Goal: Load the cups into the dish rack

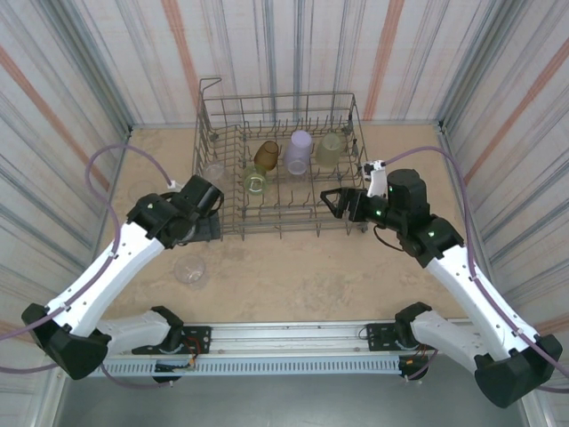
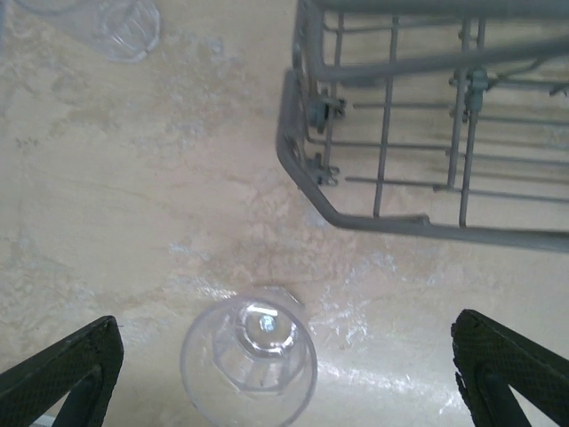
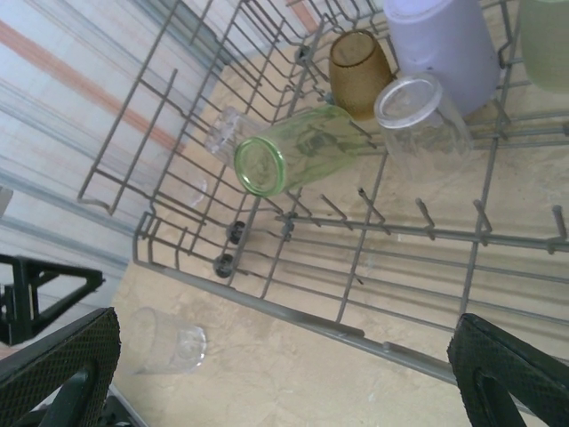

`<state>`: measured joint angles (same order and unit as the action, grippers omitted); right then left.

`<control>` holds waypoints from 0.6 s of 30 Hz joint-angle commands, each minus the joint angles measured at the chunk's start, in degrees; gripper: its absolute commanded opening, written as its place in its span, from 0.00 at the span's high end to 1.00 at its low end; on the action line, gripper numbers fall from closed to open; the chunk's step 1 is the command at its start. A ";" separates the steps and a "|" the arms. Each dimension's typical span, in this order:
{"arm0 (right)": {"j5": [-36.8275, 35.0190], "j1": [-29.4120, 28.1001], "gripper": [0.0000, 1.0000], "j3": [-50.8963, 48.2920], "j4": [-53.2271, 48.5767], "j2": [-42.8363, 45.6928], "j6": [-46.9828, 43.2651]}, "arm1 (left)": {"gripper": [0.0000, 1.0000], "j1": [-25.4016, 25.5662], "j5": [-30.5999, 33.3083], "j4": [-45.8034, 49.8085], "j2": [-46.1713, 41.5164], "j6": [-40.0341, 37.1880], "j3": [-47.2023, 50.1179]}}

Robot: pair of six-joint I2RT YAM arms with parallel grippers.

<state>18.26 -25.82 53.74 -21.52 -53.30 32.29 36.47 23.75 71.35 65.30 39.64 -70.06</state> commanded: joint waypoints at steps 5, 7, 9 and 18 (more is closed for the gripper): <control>0.52 0.86 0.01 1.96 -2.25 0.65 -0.01 | 0.01 3.66 -1.81 0.37 -2.19 6.88 5.91; 0.54 0.86 0.01 1.52 -1.67 0.55 0.38 | 0.01 4.84 -2.68 -1.36 -2.28 6.22 7.32; 0.53 0.85 0.01 1.05 -1.19 0.34 0.57 | 0.01 5.76 -2.45 -1.90 -2.35 6.80 8.05; 0.07 0.85 0.01 -0.20 -1.33 0.87 1.96 | 0.01 7.04 -5.03 -7.76 -3.04 10.63 15.98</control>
<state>18.22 -25.36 53.82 -22.74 -53.30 32.75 42.94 19.25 65.67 63.61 47.33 -55.96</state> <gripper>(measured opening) 0.987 0.985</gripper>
